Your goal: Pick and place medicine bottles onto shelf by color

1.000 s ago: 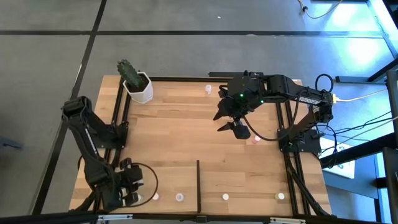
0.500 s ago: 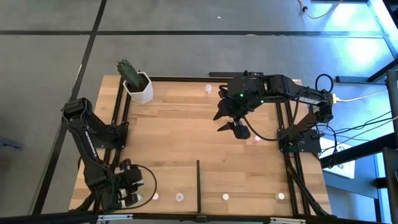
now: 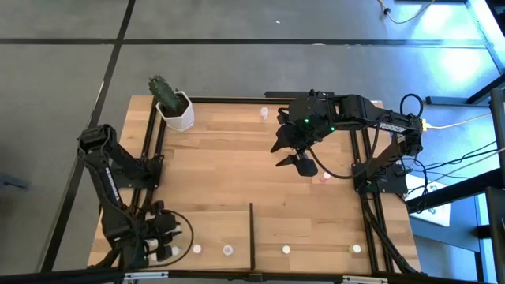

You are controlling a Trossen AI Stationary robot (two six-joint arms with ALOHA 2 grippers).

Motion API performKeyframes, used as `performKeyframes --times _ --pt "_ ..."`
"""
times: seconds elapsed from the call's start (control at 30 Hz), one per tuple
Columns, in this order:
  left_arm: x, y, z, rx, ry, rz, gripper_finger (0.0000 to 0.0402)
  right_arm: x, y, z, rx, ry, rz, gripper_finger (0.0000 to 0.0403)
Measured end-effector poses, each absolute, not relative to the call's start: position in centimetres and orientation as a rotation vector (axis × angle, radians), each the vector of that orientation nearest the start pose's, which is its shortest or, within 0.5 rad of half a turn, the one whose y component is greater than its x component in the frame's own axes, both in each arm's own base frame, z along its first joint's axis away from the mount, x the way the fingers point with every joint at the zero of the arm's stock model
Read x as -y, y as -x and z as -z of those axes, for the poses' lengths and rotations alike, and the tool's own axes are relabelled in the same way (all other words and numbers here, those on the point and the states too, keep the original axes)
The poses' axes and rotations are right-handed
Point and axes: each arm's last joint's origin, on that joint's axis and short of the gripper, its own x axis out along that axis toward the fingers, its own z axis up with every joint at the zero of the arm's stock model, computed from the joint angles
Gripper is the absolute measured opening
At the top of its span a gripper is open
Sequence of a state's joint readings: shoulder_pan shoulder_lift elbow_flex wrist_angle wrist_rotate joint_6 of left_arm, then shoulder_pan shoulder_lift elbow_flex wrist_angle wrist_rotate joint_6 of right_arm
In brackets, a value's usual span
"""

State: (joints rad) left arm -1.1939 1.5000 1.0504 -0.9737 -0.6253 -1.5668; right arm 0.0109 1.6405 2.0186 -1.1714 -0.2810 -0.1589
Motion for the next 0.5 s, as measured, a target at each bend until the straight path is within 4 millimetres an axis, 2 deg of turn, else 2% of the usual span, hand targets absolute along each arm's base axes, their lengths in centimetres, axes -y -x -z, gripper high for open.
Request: performKeyframes --times 0.23,0.5 --pt "24.3 -10.3 -21.7 -0.875 0.268 -0.278 0.0097 -1.1 -31.1 -44.5 -0.764 0.042 -0.338 0.0216" --pt "24.7 -10.3 -21.2 -0.871 0.276 -0.287 0.0098 -1.1 -31.1 -44.5 -0.764 0.042 -0.338 0.0216"
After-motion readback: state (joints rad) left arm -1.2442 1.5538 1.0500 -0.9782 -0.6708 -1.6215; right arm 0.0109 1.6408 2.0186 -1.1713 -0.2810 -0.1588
